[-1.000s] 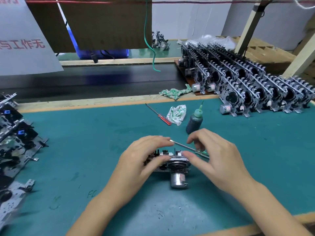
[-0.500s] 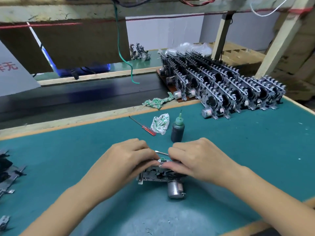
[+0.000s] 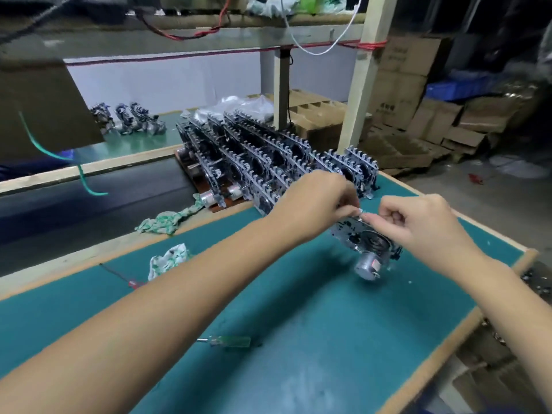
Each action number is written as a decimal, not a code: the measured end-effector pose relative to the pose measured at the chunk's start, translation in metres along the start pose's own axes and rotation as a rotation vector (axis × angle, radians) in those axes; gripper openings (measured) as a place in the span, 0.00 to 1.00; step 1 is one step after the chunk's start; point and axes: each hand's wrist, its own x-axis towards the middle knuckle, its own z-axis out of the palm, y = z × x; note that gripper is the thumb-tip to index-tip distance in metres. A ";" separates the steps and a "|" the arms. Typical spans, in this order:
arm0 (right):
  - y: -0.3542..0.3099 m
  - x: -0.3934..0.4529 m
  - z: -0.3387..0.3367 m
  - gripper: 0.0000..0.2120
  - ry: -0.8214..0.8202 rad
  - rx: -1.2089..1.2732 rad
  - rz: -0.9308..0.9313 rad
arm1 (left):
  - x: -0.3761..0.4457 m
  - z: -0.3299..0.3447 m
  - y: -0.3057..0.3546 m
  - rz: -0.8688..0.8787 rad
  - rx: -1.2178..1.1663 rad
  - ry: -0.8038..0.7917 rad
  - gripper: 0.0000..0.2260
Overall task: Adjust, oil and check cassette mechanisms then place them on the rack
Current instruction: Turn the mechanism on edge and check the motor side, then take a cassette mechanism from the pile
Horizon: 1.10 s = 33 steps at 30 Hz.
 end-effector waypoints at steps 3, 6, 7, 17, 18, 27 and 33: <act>0.044 0.009 0.002 0.21 0.020 -0.090 0.084 | 0.054 0.022 0.001 0.052 0.071 -0.085 0.09; 0.085 0.020 0.004 0.22 0.030 -0.103 0.246 | 0.096 0.042 0.002 0.107 0.148 -0.186 0.13; 0.096 0.024 0.004 0.22 0.032 -0.098 0.292 | 0.108 0.048 0.001 0.125 0.168 -0.221 0.14; 0.140 0.041 0.019 0.19 -0.032 -0.206 0.525 | 0.147 0.101 -0.013 0.162 0.308 -0.427 0.28; 0.142 0.041 0.021 0.18 -0.015 -0.213 0.530 | 0.145 0.106 -0.015 0.152 0.321 -0.404 0.29; 0.126 0.056 0.017 0.18 -0.041 -0.637 0.328 | 0.114 0.097 -0.002 0.038 0.342 -0.255 0.30; 0.003 0.030 0.029 0.12 0.046 -0.219 0.039 | 0.013 0.013 -0.005 -0.090 0.330 -0.014 0.15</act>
